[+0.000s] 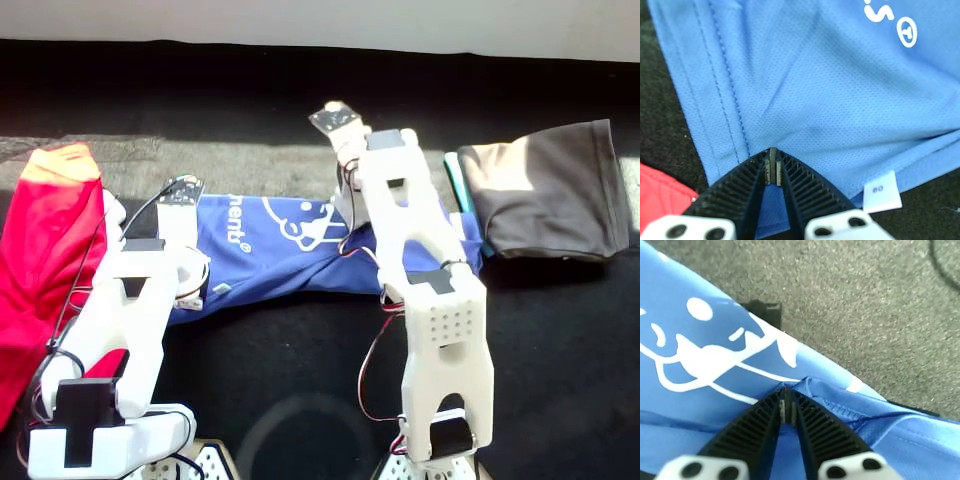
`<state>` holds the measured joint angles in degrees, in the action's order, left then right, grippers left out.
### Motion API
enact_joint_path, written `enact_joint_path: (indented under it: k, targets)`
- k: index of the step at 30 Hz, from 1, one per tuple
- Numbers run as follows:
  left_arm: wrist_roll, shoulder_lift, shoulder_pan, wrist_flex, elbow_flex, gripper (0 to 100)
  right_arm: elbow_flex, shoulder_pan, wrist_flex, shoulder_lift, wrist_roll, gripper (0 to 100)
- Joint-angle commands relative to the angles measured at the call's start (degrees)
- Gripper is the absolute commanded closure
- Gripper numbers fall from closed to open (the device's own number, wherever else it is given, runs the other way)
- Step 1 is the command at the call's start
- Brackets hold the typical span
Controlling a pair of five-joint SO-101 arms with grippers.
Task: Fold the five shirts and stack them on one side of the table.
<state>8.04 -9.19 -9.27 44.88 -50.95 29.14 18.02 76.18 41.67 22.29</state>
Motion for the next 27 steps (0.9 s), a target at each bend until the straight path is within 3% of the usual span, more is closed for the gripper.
enact_joint_path:
  k: [1, 9, 19, 27]
  targets:
    - [0.1, 0.1, 0.1, -1.5, -0.3, 99, 1.4, 0.2, -0.3, -4.5, -1.3, 99.2]
    - [0.1, 0.1, 0.1, -1.5, -0.3, 99, 0.7, 4.4, 7.0, -17.1, -6.0, 99.2]
    - [0.1, 0.1, 0.1, -1.5, -0.3, 99, -3.5, 13.8, 6.8, -7.4, -6.1, 99.2]
    - [0.1, 0.1, 0.1, -1.5, -0.3, 99, -10.2, 16.9, 15.1, -8.6, -5.6, 99.2]
